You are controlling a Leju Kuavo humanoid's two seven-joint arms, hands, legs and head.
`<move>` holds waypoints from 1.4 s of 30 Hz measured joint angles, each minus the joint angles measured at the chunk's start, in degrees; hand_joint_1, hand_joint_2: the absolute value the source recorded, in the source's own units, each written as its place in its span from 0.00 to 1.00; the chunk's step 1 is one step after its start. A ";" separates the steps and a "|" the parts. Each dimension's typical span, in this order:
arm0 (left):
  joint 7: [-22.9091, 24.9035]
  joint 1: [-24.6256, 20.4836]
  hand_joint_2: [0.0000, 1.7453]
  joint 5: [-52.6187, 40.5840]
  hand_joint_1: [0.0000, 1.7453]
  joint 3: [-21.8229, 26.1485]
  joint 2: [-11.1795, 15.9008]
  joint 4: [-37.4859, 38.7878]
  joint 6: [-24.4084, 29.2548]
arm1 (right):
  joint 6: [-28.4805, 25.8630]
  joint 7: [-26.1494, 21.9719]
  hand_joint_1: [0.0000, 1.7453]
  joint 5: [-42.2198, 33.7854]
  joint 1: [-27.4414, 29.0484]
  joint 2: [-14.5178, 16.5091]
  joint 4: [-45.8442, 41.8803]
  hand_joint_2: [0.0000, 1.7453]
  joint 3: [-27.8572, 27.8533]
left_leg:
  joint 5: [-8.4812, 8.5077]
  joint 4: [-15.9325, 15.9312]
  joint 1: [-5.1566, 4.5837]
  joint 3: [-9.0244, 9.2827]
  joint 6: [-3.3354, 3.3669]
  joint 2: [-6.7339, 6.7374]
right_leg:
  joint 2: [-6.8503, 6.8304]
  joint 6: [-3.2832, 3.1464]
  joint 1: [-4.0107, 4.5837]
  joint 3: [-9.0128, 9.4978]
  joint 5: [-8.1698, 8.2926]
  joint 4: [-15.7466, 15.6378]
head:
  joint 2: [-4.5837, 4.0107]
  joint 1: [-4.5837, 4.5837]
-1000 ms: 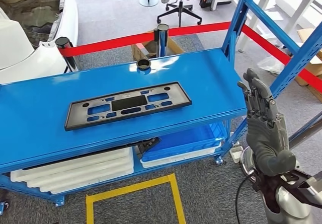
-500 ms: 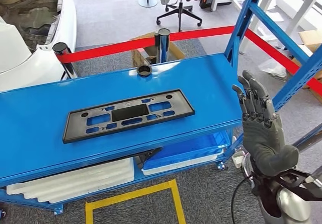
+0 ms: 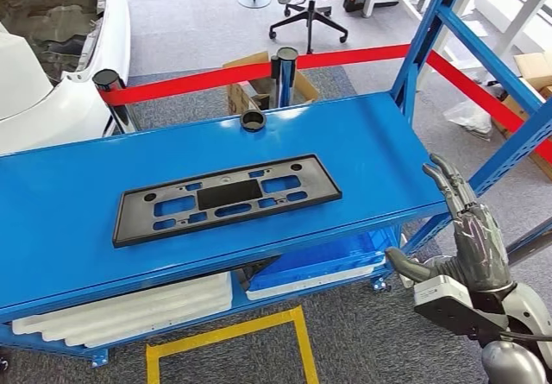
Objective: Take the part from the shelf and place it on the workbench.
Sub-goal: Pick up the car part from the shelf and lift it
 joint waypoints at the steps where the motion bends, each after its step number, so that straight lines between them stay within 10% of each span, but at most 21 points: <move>1: -0.11 0.01 0.00 0.00 0.00 0.08 0.00 0.01 -0.01 | -0.37 0.59 0.00 1.39 0.56 -0.42 0.00 1.00 0.05 | 0.00 0.00 0.01 0.02 0.00 0.00 | 0.00 0.03 0.01 0.01 -0.01 0.01 | 0.00 0.00; 13: -0.72 0.00 0.00 0.00 0.00 0.07 0.08 0.16 -0.30 | -1.65 5.66 0.00 15.13 -2.59 -2.99 5.26 1.00 4.74 | 0.02 -0.05 0.17 0.21 -0.04 0.02 | 0.05 0.03 0.17 0.04 -0.09 0.33 | 0.00 -0.01; 42: -1.72 0.37 0.00 0.00 0.00 -0.16 2.85 1.38 -0.10 | -0.22 14.65 0.00 19.90 -23.10 8.05 33.67 1.00 26.56 | 0.05 -0.07 0.19 0.36 -0.10 0.02 | 0.02 -0.04 0.17 0.17 -0.16 0.44 | 0.00 -0.01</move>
